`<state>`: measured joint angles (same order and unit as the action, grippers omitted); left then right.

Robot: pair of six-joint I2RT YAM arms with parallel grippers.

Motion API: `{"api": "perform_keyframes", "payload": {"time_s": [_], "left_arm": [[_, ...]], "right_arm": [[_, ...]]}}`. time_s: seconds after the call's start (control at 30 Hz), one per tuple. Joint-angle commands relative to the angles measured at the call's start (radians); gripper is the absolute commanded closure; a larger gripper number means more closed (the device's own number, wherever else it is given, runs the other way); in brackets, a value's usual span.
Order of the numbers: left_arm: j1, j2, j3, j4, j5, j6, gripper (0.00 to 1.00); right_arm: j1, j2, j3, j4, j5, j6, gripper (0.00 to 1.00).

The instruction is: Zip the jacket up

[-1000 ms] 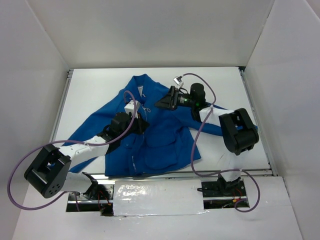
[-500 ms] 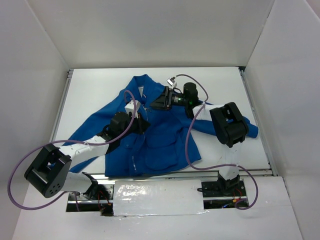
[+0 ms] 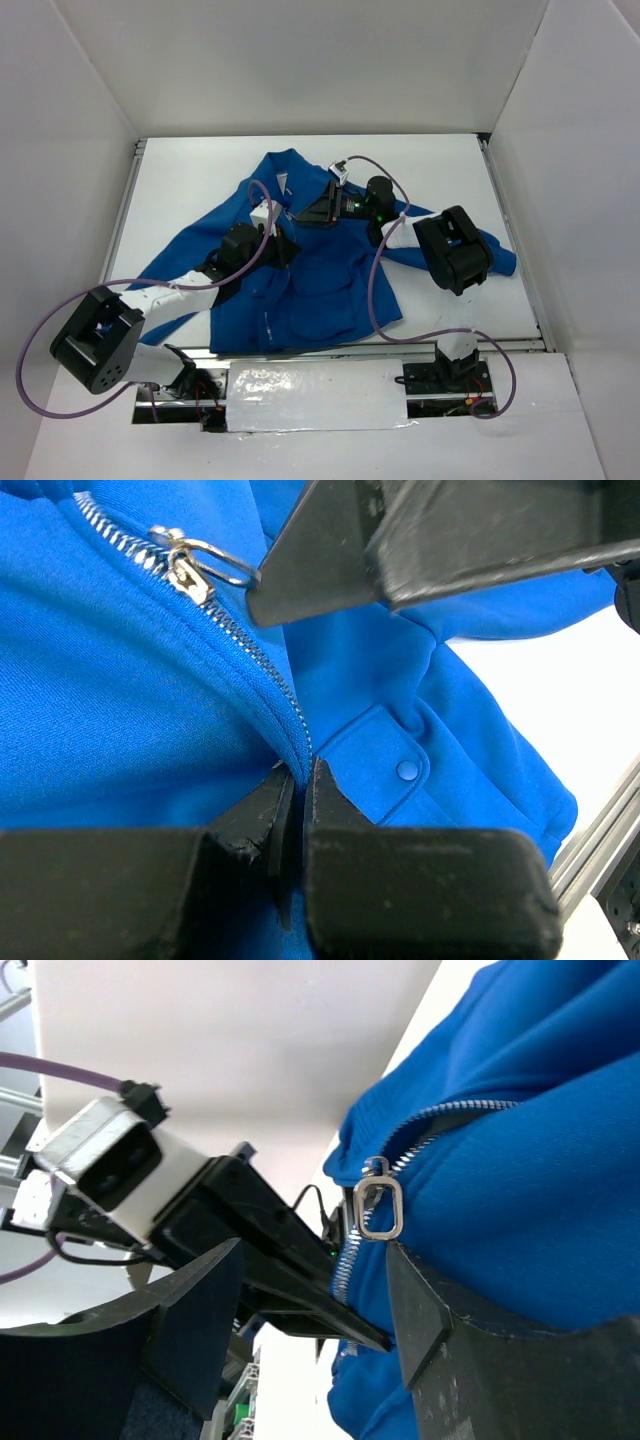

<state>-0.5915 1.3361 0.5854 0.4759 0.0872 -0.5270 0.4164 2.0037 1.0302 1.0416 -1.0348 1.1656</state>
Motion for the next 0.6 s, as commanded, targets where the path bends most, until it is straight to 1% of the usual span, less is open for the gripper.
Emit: {"api": "perform_keyframes", "payload": {"time_s": [0.0, 0.1, 0.4, 0.5, 0.57], "left_arm": [[0.002, -0.015, 0.03, 0.047, 0.036, 0.013, 1.0], [0.005, -0.021, 0.027, 0.044, 0.037, 0.016, 1.0], [0.012, -0.029, 0.027, 0.04, 0.045, 0.019, 1.0], [0.012, -0.029, 0.027, 0.044, 0.046, 0.018, 1.0], [0.012, -0.029, 0.025, 0.044, 0.048, 0.016, 1.0]], "right_arm": [[0.002, 0.013, 0.004, 0.135, -0.016, 0.045, 0.34], [0.004, 0.018, 0.019, 0.124, -0.011, 0.051, 0.37], [0.004, 0.035, 0.037, -0.058, 0.064, -0.035, 0.38], [0.004, 0.035, 0.033, -0.103, 0.09, -0.056, 0.38], [0.001, 0.041, 0.028, -0.094, 0.094, -0.046, 0.38]]}}
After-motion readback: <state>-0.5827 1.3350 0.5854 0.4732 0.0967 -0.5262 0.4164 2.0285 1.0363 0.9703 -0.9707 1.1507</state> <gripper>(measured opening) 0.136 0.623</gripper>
